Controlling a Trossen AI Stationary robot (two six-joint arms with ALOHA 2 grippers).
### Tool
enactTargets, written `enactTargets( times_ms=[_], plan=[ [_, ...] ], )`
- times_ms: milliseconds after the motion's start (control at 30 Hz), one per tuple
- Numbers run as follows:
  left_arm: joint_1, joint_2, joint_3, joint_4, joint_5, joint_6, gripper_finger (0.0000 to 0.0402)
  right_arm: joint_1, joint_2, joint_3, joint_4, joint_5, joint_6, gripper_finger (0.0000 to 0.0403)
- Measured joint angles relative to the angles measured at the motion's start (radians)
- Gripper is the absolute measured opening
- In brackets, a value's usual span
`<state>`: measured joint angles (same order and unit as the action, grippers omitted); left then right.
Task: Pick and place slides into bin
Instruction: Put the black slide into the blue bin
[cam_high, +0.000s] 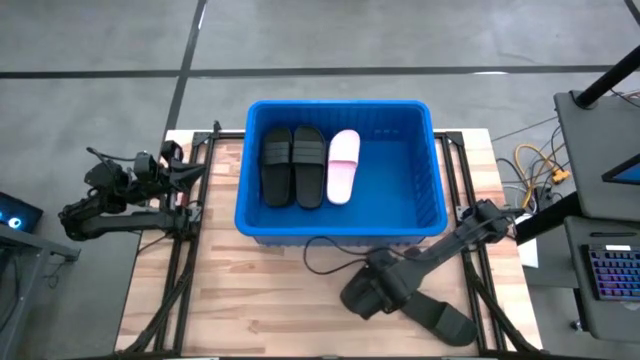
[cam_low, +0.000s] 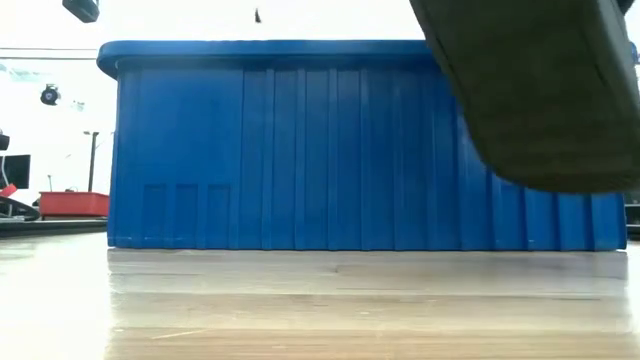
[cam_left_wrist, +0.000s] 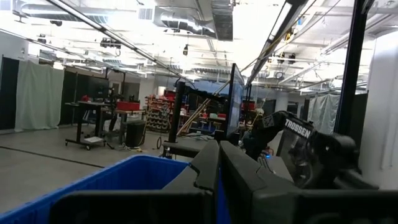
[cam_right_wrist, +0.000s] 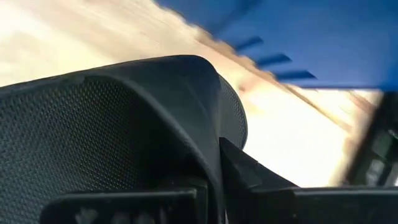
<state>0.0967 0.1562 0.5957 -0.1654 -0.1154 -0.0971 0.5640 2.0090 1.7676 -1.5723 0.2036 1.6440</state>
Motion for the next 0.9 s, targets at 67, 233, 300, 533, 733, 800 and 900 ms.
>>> enactTargets(
  times_ms=[67,233,300,533,733,800,900],
  plan=[
    [0.000,0.000,0.000,0.000,0.000,0.000,0.0000,0.000,0.000,0.050,0.002,0.046,-0.003,0.0013],
    [0.000,0.000,0.000,0.001,0.000,-0.002,0.0000,0.005,0.000,0.184,0.028,0.213,-0.072,0.0013],
    [0.000,0.000,0.000,0.001,0.000,-0.002,0.0000,0.005,0.001,0.233,0.030,0.250,-0.127,0.0013],
    [0.000,0.000,0.000,0.001,0.000,-0.002,0.0000,0.003,0.001,0.418,0.095,0.482,-0.320,0.0013],
    [0.000,0.000,0.000,0.001,0.000,-0.003,0.0000,-0.004,0.001,0.548,0.196,0.686,-0.490,0.0013],
    [0.000,0.000,0.000,0.001,0.000,-0.003,0.0000,-0.004,0.000,0.581,0.258,0.750,-0.588,0.0013],
    [0.000,0.000,0.000,0.001,0.000,-0.004,0.0000,-0.004,-0.019,0.580,0.413,0.807,-0.753,0.0013]
  ],
)
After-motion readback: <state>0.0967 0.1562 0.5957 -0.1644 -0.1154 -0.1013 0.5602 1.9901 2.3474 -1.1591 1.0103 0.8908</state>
